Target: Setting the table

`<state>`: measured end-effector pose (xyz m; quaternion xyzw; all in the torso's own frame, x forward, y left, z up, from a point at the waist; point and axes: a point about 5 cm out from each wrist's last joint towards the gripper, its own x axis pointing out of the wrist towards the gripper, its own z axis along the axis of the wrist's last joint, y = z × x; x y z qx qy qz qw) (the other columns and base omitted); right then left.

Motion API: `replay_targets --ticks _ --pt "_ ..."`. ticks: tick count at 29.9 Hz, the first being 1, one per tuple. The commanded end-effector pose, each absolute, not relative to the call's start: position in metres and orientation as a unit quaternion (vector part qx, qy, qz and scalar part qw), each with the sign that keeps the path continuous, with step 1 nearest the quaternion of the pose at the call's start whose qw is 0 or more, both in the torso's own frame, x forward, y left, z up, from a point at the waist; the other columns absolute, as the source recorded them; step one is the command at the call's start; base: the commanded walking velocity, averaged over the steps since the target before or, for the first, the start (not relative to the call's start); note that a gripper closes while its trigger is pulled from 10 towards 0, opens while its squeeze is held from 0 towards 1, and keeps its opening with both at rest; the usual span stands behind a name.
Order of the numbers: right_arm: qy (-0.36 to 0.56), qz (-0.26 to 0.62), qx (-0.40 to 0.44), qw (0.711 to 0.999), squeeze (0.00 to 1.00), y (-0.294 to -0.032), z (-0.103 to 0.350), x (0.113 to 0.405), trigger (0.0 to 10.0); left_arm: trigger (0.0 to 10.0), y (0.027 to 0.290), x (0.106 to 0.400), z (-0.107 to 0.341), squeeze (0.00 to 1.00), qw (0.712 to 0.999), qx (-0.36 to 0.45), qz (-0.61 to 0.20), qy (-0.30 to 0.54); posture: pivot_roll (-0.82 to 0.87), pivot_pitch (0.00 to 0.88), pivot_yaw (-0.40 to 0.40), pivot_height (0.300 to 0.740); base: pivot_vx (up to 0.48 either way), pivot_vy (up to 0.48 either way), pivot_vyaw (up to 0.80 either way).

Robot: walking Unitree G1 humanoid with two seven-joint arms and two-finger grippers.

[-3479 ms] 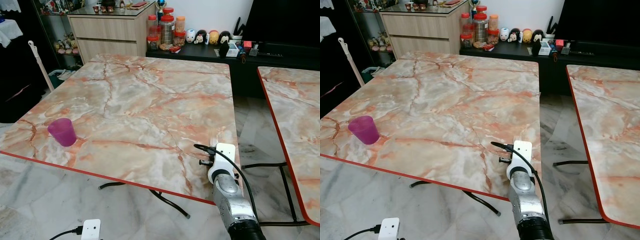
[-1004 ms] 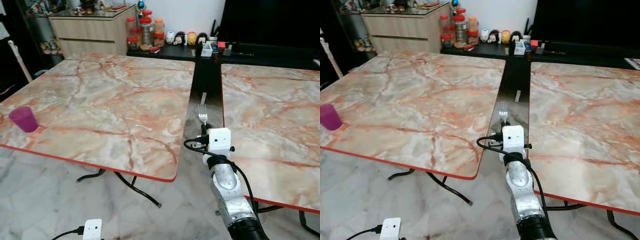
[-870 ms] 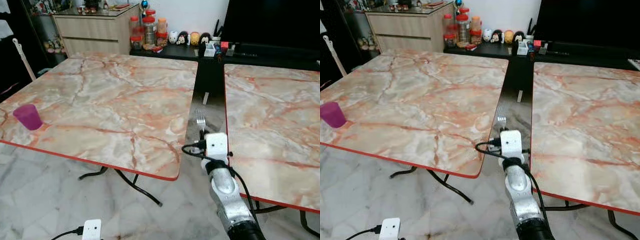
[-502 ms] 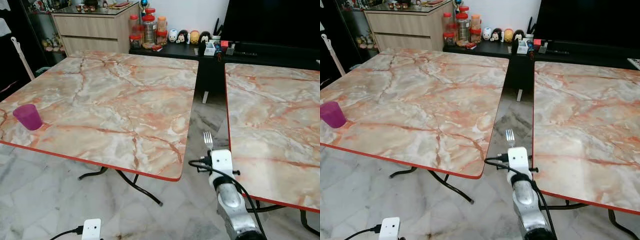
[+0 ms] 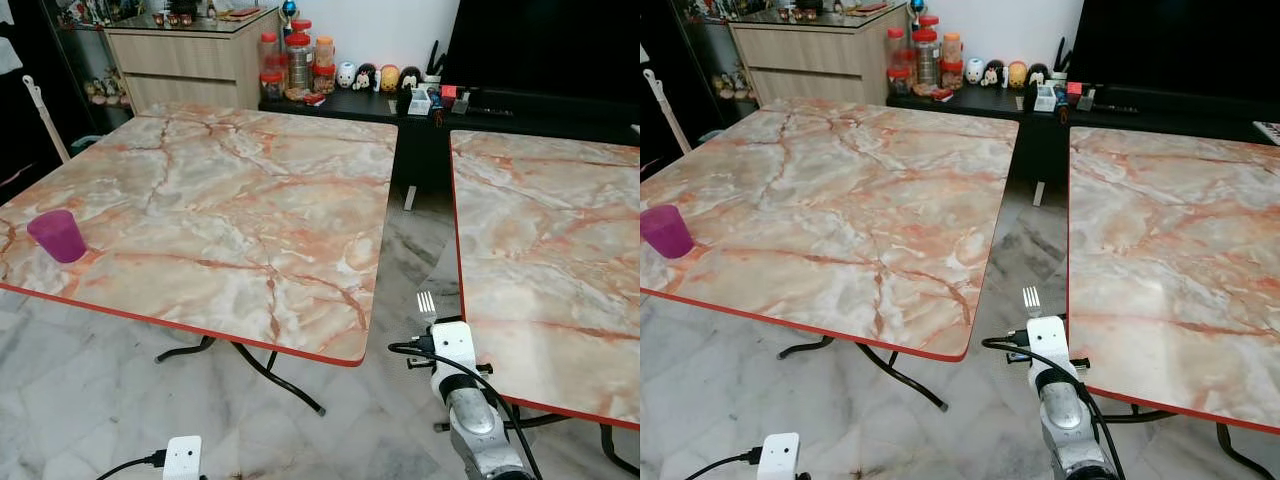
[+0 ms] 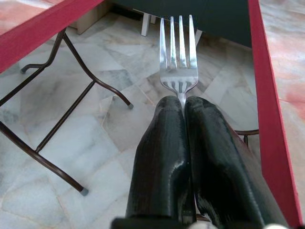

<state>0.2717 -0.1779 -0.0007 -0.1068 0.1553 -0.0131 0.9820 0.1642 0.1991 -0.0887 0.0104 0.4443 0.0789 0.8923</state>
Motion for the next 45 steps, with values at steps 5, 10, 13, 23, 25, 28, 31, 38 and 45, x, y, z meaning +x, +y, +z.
replay_targets --ticks 5,10,13,23,25,28,31,38,45 --pt "0.145 -0.005 -0.086 0.986 0.00 -0.174 0.003 0.277 10.0 10.0 0.201 0.164 -0.089 0.00 0.891 0.013 0.078 0.447 -0.02 0.000 0.006 0.732 0.000 0.000 0.00" --pt "0.119 0.004 -0.085 0.989 0.00 -0.169 0.014 0.287 10.0 10.0 0.200 0.165 -0.088 0.00 0.891 0.012 0.078 0.446 -0.02 0.000 0.004 0.732 0.000 0.000 0.00" --pt "0.107 0.005 -0.081 0.991 0.00 -0.168 0.020 0.291 10.0 10.0 0.200 0.165 -0.088 0.00 0.892 0.011 0.079 0.446 -0.02 0.000 0.003 0.732 0.000 0.000 0.00" --pt "0.101 0.028 -0.075 0.992 0.00 -0.163 0.022 0.294 10.0 10.0 0.199 0.165 -0.089 0.00 0.891 0.009 0.079 0.447 -0.02 0.000 -0.001 0.732 0.000 0.000 0.00" --pt "0.107 0.044 -0.074 0.990 0.00 -0.162 0.019 0.292 10.0 10.0 0.198 0.164 -0.089 0.00 0.891 0.009 0.078 0.447 -0.02 0.000 -0.001 0.732 0.000 0.000 0.00" --pt "0.111 0.052 -0.080 0.989 0.00 -0.161 0.017 0.291 10.0 10.0 0.198 0.164 -0.089 0.00 0.891 0.009 0.077 0.447 -0.02 0.000 -0.001 0.732 0.000 0.000 0.00" --pt "0.121 0.047 -0.076 0.989 0.00 -0.164 0.013 0.288 10.0 10.0 0.199 0.164 -0.089 0.00 0.891 0.010 0.078 0.448 -0.02 0.000 -0.001 0.732 0.000 0.000 0.00" --pt "0.149 0.036 -0.079 0.985 0.00 -0.172 0.001 0.278 10.0 10.0 0.200 0.163 -0.089 0.00 0.890 0.011 0.078 0.449 -0.02 0.000 0.001 0.732 0.000 0.000 0.00" --pt "0.160 0.028 -0.074 0.984 0.00 -0.177 -0.004 0.272 10.0 10.0 0.200 0.162 -0.090 0.00 0.890 0.012 0.076 0.449 -0.02 0.000 0.006 0.732 0.000 0.000 0.00"
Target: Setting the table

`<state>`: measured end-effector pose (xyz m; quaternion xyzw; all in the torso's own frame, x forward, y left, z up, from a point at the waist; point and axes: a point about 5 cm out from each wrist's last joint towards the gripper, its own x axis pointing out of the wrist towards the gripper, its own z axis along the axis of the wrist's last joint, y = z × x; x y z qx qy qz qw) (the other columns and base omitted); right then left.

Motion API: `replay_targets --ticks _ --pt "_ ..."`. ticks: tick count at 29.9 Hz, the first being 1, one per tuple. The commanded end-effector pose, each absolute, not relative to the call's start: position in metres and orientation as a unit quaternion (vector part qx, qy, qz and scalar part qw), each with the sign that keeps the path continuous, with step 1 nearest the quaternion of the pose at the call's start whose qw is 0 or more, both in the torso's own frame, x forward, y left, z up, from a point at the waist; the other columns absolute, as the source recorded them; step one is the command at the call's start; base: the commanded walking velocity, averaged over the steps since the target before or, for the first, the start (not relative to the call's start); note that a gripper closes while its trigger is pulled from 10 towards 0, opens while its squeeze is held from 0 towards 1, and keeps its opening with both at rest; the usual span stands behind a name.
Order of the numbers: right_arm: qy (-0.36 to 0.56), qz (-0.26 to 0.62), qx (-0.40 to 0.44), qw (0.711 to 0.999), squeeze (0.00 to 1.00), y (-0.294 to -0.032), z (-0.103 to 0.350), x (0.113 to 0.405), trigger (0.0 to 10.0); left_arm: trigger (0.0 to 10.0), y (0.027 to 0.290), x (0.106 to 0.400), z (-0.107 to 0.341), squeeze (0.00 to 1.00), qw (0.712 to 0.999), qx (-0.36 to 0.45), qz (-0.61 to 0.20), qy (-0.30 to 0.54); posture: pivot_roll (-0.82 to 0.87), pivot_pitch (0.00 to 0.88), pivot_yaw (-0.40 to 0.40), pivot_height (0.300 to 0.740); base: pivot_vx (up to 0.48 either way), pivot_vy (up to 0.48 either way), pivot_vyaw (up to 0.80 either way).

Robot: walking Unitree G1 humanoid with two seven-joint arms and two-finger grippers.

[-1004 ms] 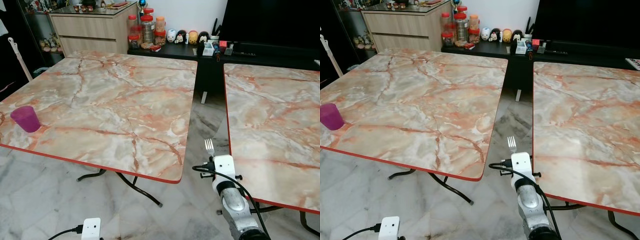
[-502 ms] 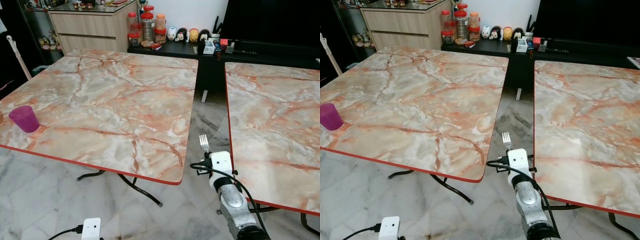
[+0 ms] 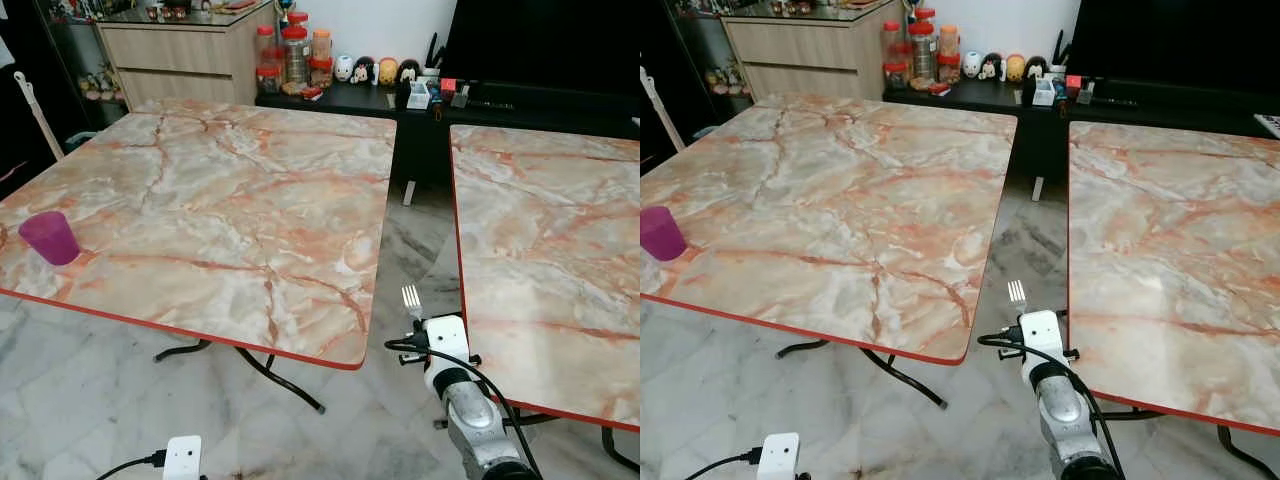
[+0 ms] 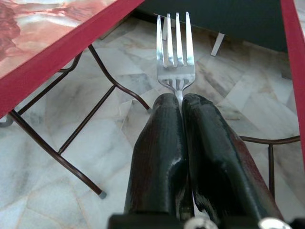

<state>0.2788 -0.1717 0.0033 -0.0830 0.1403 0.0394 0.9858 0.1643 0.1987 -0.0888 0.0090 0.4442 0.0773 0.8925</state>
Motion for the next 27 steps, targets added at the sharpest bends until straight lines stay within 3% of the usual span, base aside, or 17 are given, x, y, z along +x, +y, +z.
replay_targets --ticks 1,27 --pt "0.160 0.028 -0.074 0.984 0.00 -0.177 -0.004 0.272 10.0 10.0 0.200 0.162 -0.090 0.00 0.890 0.012 0.076 0.449 -0.02 0.000 0.006 0.732 0.000 0.000 0.00" --pt "0.103 0.076 -0.049 0.991 0.00 -0.156 0.013 0.285 10.0 10.0 0.199 0.162 -0.090 0.00 0.890 0.011 0.077 0.449 -0.02 0.000 0.002 0.732 0.000 0.000 0.00"
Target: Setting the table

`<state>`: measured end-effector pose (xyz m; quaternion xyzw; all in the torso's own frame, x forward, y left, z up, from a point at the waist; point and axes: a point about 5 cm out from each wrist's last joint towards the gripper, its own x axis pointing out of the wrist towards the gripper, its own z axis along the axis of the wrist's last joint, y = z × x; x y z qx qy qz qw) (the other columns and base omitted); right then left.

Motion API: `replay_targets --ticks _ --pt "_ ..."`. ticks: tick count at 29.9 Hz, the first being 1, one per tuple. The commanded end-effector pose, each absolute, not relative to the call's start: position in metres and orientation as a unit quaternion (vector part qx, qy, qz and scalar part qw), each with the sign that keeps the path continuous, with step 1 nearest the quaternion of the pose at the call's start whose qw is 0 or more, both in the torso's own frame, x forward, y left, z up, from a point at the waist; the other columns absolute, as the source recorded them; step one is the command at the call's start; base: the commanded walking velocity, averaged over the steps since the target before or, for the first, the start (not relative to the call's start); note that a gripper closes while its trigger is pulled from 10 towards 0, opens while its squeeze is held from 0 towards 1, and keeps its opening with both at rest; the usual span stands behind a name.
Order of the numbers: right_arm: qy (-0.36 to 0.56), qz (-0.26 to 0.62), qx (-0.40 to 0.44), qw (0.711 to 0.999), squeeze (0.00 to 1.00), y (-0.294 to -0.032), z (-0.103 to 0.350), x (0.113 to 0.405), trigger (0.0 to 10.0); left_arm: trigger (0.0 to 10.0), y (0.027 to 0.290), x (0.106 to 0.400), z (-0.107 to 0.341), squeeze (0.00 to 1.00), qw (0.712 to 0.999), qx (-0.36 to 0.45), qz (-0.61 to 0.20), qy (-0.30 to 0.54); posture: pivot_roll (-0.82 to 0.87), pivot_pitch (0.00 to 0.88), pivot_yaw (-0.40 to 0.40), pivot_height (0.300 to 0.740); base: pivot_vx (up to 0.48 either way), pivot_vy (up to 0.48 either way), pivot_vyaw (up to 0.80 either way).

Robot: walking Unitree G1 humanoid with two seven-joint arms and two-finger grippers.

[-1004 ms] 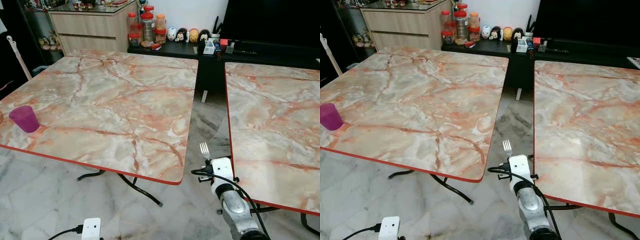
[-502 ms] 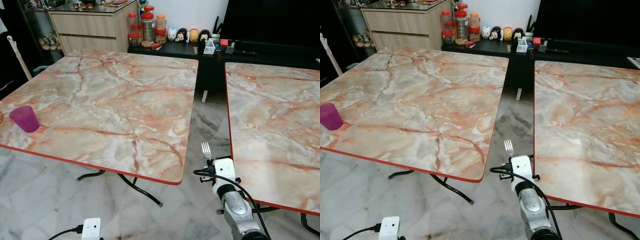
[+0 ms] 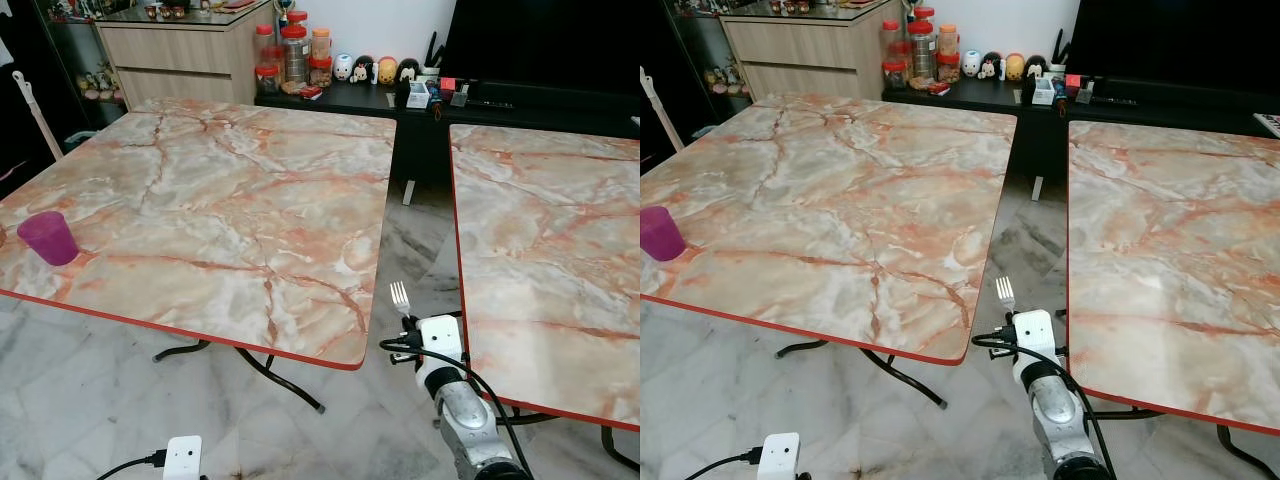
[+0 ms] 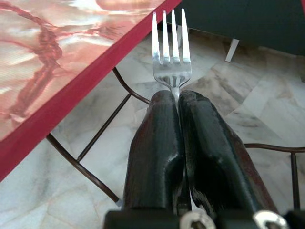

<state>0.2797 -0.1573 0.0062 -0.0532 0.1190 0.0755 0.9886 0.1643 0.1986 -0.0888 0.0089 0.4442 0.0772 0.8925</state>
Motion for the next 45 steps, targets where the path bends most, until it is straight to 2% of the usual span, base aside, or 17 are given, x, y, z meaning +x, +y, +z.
replay_targets --ticks 1,20,34,45 --pt "0.103 0.077 -0.049 0.990 0.00 -0.156 0.012 0.285 10.0 10.0 0.199 0.162 -0.090 0.00 0.890 0.011 0.077 0.449 -0.02 0.000 0.002 0.732 0.000 0.000 0.00" --pt "0.134 0.068 -0.049 0.987 0.00 -0.165 -0.001 0.272 10.0 10.0 0.200 0.162 -0.090 0.00 0.890 0.012 0.076 0.450 -0.02 0.000 0.005 0.732 0.000 0.000 0.00" --pt "0.125 0.086 -0.041 0.988 0.00 -0.158 0.002 0.276 10.0 10.0 0.200 0.162 -0.090 0.00 0.889 0.012 0.077 0.451 -0.02 0.000 0.004 0.732 0.000 0.000 0.00" --pt "0.170 0.086 -0.044 0.981 0.00 -0.163 -0.014 0.262 10.0 10.0 0.199 0.161 -0.090 0.00 0.889 0.012 0.076 0.451 -0.02 0.000 0.004 0.732 0.000 0.000 0.00"
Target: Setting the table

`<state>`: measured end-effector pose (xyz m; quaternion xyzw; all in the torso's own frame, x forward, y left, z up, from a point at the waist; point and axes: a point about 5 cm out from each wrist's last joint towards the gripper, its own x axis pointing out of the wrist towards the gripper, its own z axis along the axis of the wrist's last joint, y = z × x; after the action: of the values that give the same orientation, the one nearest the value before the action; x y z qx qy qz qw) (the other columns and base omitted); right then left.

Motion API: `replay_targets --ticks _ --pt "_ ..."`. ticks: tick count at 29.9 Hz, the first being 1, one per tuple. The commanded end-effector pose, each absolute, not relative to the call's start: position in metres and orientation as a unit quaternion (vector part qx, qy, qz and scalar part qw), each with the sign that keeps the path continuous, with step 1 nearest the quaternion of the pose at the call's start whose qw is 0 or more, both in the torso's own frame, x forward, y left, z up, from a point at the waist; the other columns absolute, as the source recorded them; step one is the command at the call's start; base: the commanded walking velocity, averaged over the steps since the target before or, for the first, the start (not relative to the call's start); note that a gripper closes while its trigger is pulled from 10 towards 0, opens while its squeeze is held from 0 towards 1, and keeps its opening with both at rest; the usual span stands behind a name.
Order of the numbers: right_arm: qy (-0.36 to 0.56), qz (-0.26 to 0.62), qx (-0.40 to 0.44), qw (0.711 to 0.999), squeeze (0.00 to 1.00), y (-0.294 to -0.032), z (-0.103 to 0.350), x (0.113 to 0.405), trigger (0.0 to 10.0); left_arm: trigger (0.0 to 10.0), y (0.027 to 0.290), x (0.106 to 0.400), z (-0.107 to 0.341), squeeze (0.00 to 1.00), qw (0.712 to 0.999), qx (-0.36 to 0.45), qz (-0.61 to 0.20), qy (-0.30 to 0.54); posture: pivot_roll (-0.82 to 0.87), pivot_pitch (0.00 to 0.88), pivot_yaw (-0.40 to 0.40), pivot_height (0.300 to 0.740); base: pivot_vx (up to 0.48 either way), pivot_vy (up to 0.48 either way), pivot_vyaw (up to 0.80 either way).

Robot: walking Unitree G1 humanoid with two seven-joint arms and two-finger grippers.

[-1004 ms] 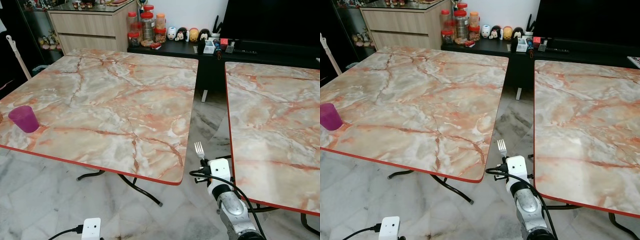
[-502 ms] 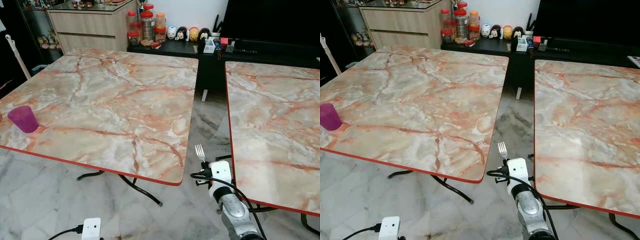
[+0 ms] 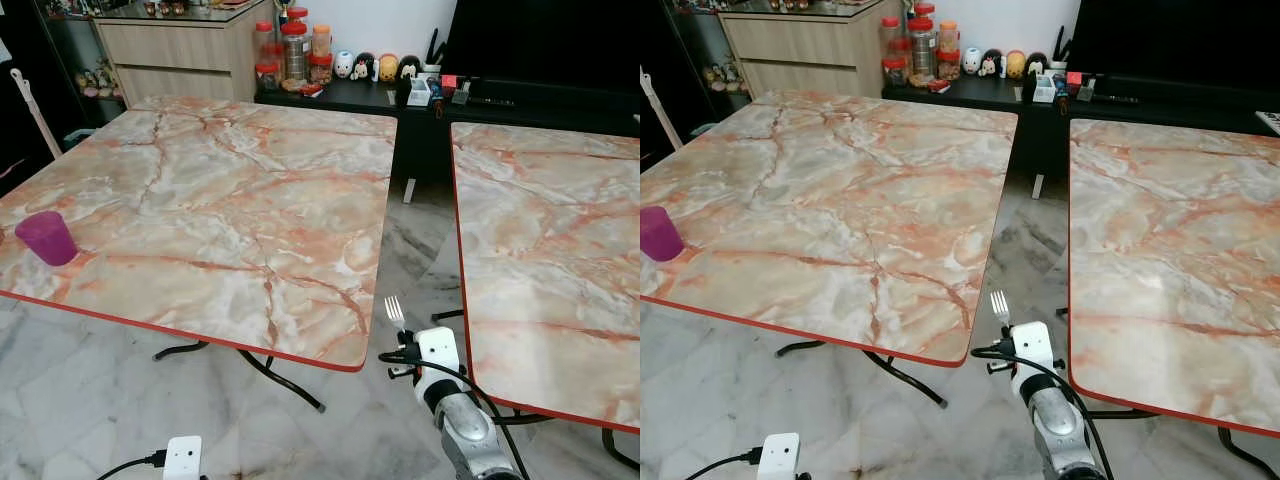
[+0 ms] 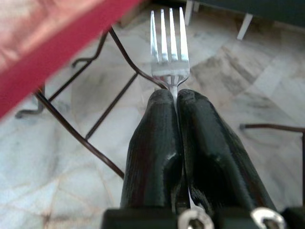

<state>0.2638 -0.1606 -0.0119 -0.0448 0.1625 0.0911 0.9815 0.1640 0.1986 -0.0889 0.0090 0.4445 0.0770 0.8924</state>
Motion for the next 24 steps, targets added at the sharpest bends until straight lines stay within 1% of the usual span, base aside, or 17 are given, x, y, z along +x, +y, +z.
replay_targets --ticks 1,8,13,14,19,21,24 --pt "0.175 0.084 -0.045 0.980 0.00 -0.165 -0.016 0.260 10.0 10.0 0.199 0.161 -0.090 0.00 0.889 0.012 0.076 0.451 -0.02 0.000 0.004 0.732 0.000 0.000 0.00" --pt "0.222 0.061 -0.050 0.972 0.00 -0.176 -0.032 0.243 10.0 10.0 0.199 0.162 -0.090 0.00 0.890 0.013 0.074 0.450 -0.02 0.000 0.006 0.732 0.000 0.000 0.00" --pt "0.238 0.052 -0.051 0.968 0.00 -0.179 -0.038 0.237 10.0 10.0 0.199 0.162 -0.090 0.00 0.890 0.013 0.074 0.450 -0.02 0.000 0.007 0.732 0.000 0.000 0.00" --pt "0.257 0.041 -0.047 0.964 0.00 -0.183 -0.043 0.230 10.0 10.0 0.199 0.162 -0.090 0.00 0.890 0.013 0.074 0.450 -0.02 0.000 0.007 0.732 0.000 0.000 0.00" --pt "0.292 0.011 -0.028 0.956 0.00 -0.191 -0.053 0.217 10.0 10.0 0.199 0.162 -0.090 0.00 0.889 0.014 0.073 0.451 -0.02 0.000 0.007 0.732 0.000 0.000 0.00" --pt "0.332 -0.025 -0.007 0.943 0.00 -0.199 -0.064 0.202 10.0 10.0 0.199 0.162 -0.090 0.00 0.889 0.014 0.071 0.451 -0.02 0.000 0.007 0.732 0.000 0.000 0.00" --pt "0.367 -0.054 0.011 0.929 0.00 -0.204 -0.073 0.187 10.0 10.0 0.198 0.163 -0.090 0.00 0.889 0.014 0.070 0.451 -0.02 0.000 0.006 0.732 0.000 0.000 0.00"
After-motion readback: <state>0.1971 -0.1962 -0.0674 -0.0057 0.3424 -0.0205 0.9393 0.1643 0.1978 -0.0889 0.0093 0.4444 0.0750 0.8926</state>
